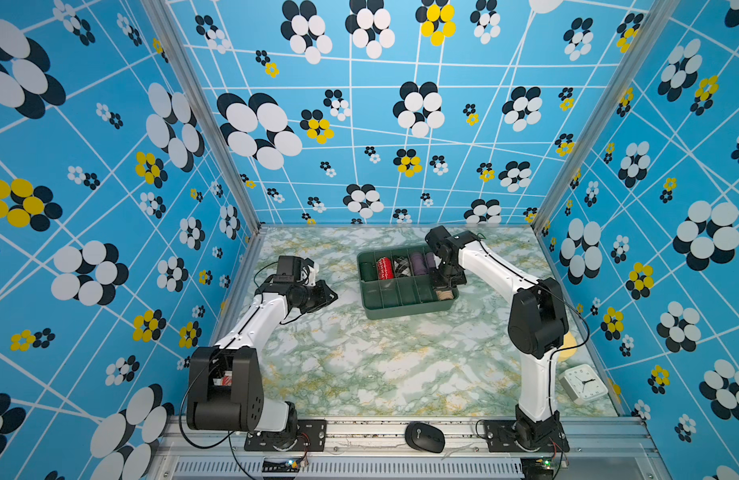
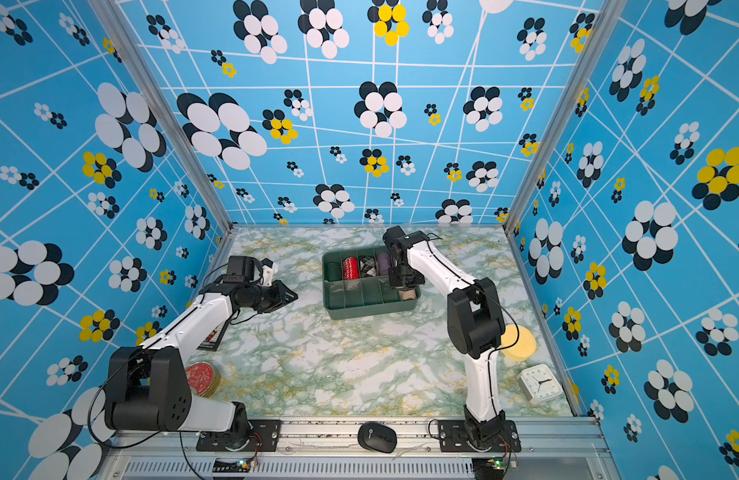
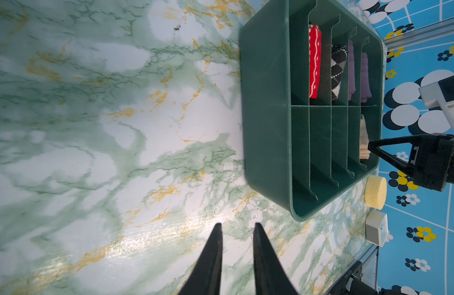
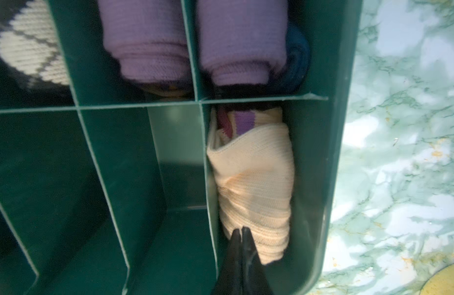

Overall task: Roll the socks
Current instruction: 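Push the roll down into the compartment and open the right gripper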

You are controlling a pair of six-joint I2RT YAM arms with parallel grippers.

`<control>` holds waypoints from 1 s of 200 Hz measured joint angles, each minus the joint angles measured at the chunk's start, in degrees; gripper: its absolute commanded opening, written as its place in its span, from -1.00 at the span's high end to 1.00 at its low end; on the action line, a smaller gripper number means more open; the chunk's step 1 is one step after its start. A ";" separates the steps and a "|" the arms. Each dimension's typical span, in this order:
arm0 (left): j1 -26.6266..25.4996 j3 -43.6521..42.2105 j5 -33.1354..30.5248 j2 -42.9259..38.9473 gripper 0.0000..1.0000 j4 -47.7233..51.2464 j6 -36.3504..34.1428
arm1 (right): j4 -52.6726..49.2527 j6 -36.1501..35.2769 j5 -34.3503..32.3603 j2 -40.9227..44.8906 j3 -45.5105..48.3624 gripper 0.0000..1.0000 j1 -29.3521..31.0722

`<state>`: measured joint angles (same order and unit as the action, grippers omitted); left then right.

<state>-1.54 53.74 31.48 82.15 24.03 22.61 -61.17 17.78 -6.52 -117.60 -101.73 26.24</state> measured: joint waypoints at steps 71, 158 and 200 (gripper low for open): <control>0.09 0.00 0.00 0.02 0.52 0.00 0.00 | -1.68 -0.17 0.68 -2.38 1.20 0.90 0.00; 0.15 0.00 0.00 0.02 0.52 0.02 -0.02 | -1.07 -0.44 2.12 -3.50 1.14 0.88 0.00; 0.42 0.00 -0.02 0.02 0.52 0.00 0.00 | -0.96 -0.44 3.67 -1.09 -2.84 0.89 0.00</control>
<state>-1.13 53.74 31.46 82.17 24.03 22.61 -62.13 17.34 -2.85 -118.69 -104.57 26.24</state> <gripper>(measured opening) 0.241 0.059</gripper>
